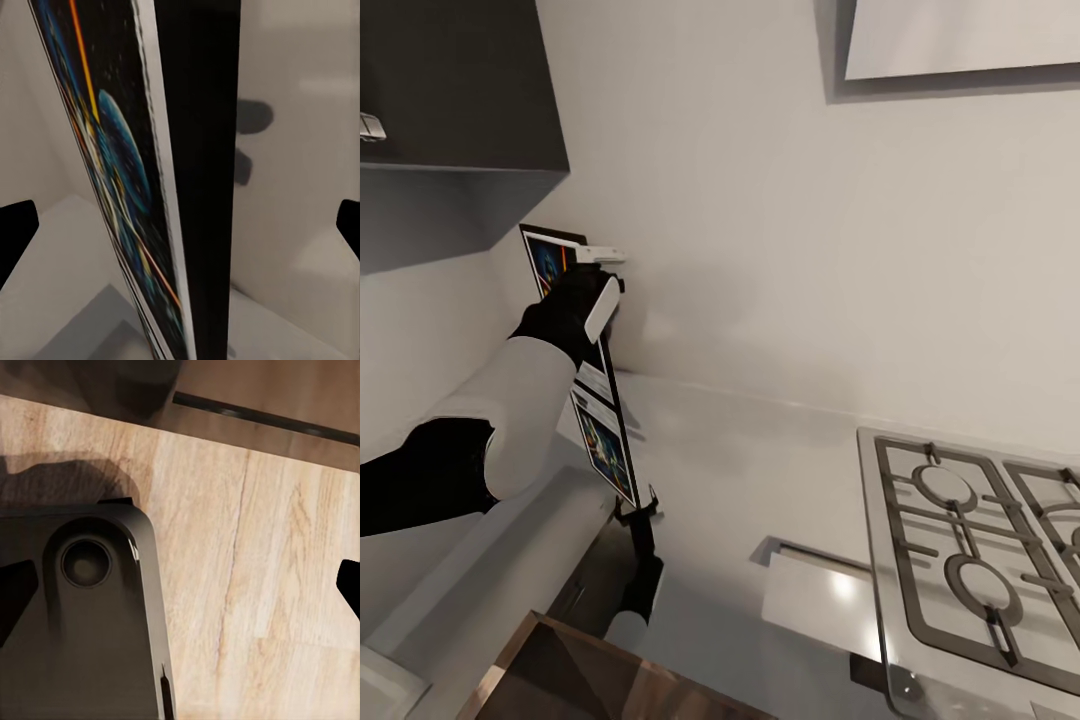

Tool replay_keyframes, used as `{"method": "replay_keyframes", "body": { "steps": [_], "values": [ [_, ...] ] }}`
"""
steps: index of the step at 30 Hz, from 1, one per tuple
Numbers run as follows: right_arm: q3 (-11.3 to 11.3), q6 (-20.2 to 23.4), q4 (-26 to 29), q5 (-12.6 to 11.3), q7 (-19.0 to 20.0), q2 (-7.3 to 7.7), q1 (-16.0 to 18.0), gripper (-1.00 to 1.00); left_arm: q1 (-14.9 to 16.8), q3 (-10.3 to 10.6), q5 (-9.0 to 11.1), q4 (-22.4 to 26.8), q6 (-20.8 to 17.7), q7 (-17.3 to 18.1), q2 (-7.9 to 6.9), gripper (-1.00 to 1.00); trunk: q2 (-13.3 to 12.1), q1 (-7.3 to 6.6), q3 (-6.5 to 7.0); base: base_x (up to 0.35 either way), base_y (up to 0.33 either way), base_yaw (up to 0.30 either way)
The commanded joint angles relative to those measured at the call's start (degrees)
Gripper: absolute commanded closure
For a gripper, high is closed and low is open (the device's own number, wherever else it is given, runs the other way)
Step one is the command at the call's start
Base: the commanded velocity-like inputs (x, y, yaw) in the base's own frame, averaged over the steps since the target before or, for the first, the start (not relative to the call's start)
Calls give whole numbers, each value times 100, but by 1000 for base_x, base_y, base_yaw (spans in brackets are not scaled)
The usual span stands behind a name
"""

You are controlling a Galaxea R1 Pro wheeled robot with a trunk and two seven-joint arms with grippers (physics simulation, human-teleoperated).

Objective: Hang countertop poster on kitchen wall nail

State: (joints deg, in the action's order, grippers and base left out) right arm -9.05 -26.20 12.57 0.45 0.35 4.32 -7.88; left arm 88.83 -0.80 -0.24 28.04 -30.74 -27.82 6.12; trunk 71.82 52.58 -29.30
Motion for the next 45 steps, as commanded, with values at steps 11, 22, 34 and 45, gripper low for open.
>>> {"method": "replay_keyframes", "body": {
  "steps": [11,22,34,45],
  "values": [
    [-15,-7,9,5,1,-1,-3,-100,3,-16,-5,40,-29,-21,3,-100,3,0,-71,0,0,0],
    [-16,-7,9,4,1,-1,-3,-100,3,-11,-11,86,-23,-359,3,-100,3,0,-75,0,0,0],
    [-18,-7,9,2,1,-1,-3,-100,3,-8,-11,88,-20,-408,3,-100,3,0,-75,0,0,0],
    [-18,-7,9,4,1,-1,-3,-100,3,-9,-11,88,-20,-420,3,-100,3,0,-77,0,0,0]
  ]
}}
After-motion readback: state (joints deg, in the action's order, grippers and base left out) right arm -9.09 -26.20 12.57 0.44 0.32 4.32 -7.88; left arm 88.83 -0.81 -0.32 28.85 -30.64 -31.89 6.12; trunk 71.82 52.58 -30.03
